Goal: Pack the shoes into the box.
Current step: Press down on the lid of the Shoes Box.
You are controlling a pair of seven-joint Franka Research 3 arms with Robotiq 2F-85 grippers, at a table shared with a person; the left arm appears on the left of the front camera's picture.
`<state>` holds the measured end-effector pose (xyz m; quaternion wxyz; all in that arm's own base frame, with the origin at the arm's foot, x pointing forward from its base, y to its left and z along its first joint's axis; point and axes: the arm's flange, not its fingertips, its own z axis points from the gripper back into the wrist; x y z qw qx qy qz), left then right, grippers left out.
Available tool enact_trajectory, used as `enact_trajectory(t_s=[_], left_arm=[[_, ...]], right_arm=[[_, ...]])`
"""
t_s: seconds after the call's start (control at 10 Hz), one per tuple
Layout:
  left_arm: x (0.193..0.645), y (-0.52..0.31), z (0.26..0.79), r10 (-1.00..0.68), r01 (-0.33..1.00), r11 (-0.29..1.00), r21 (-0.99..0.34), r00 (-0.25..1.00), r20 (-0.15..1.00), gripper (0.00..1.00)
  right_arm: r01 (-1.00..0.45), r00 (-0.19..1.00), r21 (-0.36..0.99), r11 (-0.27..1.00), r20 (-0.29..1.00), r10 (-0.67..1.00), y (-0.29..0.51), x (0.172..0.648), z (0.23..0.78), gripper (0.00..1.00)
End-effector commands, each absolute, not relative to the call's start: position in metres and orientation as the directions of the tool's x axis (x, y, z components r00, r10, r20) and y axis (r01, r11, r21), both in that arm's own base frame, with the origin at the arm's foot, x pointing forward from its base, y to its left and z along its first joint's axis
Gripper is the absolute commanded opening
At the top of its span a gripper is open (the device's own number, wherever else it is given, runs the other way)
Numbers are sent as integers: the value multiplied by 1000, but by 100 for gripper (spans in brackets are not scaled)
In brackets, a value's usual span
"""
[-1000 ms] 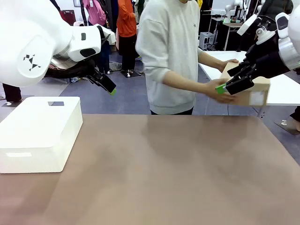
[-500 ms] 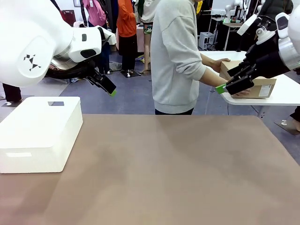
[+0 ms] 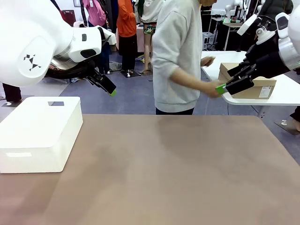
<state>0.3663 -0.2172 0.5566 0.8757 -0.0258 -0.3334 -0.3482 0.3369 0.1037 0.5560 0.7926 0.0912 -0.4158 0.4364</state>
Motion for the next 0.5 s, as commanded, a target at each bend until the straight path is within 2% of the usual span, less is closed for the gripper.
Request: enact_trajectory(t_s=[0.0,0.4], left_arm=[[366,-216,558,-593,623,758,191,539,597,100],[366,-216,558,-593,623,758,191,539,597,100]], right_arm=[[-769,271,-217,601,741,614,103,337,557,100],[-769,271,-217,601,741,614,103,337,557,100]])
